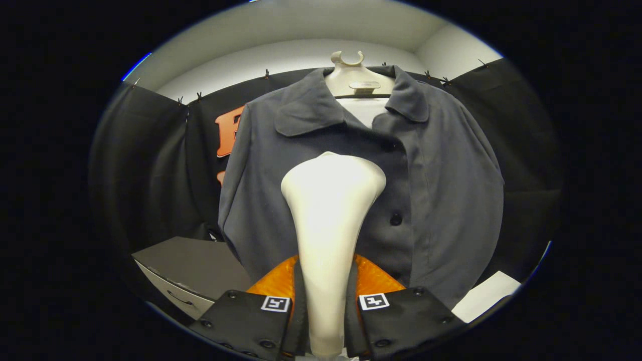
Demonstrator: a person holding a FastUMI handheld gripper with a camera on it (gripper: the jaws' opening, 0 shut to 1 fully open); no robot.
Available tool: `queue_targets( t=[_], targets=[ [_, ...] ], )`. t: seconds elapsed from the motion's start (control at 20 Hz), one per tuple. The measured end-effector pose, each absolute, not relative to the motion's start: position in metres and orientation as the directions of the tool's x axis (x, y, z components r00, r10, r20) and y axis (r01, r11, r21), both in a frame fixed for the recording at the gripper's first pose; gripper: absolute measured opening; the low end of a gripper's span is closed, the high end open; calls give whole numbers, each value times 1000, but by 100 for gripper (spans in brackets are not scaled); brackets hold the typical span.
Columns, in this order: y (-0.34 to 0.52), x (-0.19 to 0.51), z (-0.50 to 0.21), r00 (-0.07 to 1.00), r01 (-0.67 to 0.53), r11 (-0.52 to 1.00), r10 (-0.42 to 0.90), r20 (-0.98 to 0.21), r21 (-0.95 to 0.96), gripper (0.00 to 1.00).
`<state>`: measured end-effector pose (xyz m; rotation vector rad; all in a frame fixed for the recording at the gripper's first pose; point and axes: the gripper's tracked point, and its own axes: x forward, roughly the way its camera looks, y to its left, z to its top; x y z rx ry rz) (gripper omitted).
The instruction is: Iron the clothes twice with a garment steamer, once on the left side and once on the right side.
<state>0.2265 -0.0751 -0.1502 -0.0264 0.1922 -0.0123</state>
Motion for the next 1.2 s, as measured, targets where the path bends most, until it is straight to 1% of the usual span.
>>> queue_targets(
  t=[0.2, 0.45, 0.75, 0.85, 1.2],
  targets=[
    [-79, 215, -182, 977, 0, 998, -13, -213, -58, 36],
    [-82, 201, -217, 970, -14, 999, 2, -243, -45, 37],
    [-84, 186, -286, 950, -33, 999, 26, -310, -16, 36],
    [-84, 182, -299, 946, -39, 999, 33, -322, -13, 37],
    [-99, 161, -352, 926, -26, 1000, 26, -376, 6, 37]
  ],
)
